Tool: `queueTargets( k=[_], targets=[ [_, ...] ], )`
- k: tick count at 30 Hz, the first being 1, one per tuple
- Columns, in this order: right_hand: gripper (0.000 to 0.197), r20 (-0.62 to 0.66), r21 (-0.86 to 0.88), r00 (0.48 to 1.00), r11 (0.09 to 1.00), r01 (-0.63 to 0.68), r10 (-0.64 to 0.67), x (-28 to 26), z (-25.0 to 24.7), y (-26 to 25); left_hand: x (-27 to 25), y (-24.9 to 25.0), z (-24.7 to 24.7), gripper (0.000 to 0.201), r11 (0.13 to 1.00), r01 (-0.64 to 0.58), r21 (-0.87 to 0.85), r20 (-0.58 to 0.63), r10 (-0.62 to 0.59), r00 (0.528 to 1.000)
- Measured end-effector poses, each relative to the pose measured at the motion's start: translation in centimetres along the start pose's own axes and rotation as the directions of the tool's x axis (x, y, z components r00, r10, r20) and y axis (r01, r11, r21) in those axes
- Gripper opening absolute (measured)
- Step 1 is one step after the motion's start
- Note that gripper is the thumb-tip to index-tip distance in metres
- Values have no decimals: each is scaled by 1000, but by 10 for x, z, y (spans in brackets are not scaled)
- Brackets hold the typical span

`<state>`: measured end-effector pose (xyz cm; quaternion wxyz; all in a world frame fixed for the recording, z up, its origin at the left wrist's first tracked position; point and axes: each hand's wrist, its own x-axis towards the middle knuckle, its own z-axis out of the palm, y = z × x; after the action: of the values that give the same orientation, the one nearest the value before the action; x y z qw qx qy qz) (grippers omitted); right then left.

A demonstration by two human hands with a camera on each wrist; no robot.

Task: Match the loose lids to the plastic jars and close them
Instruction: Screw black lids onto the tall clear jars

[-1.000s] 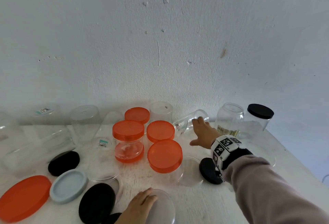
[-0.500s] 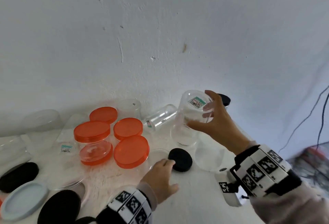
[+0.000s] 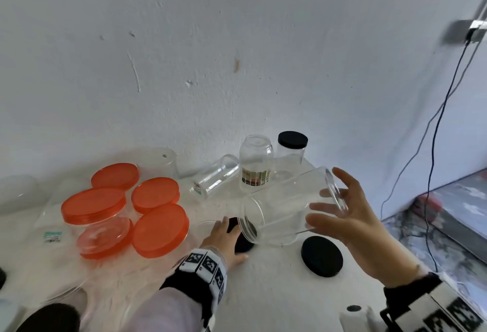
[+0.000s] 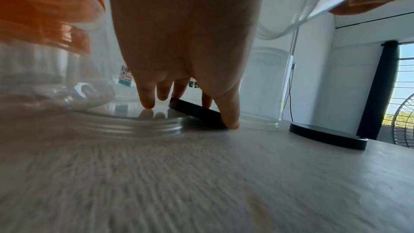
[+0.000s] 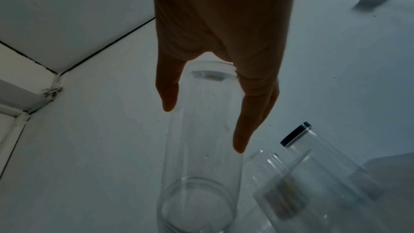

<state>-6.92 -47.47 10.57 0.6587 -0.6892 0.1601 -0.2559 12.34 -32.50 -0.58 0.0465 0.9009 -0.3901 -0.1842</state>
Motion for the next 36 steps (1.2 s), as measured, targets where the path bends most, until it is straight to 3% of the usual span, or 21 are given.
queueTargets(
  k=[3,7,12,17,18,21,24,26,30,36],
  targets=[
    [85,27,27,1000,1000,-13,12,-4,2,4,-5,-1,0,65,1000,3,-19,-55,-4,998],
    [90,-17,-50,1000,999,-13,12,-7,6,10,-18,-1,-4,61,997,19,-69,-85,-24,996],
    [88,-14,37,995,994,-102,102,-13,10,17,-38,-7,-9,58,921,16,-390,-193,-98,976],
    [79,20,222,994,969,-110,108,-20,12,22,-54,-16,-26,67,709,81,-701,-124,-234,964],
    [77,4,241,994,965,-107,109,-21,12,23,-55,-16,-28,68,623,83,-777,-101,-254,962],
    [79,-43,253,990,960,-121,136,-23,14,27,-62,-14,-34,60,248,62,-967,-19,-308,951],
    [74,-11,259,979,946,-193,202,-27,17,31,-79,-11,-40,44,17,36,-999,31,-253,967],
    [73,36,240,967,937,-252,251,-30,21,34,-91,-10,-44,41,-46,10,-999,20,-228,973],
    [76,85,215,947,922,-322,311,-36,33,41,-113,-7,-53,38,-71,-68,-995,-50,-228,972],
    [88,264,112,892,907,-407,368,-40,48,45,-134,-12,-69,59,-128,-177,-976,-143,-237,961]
  ],
)
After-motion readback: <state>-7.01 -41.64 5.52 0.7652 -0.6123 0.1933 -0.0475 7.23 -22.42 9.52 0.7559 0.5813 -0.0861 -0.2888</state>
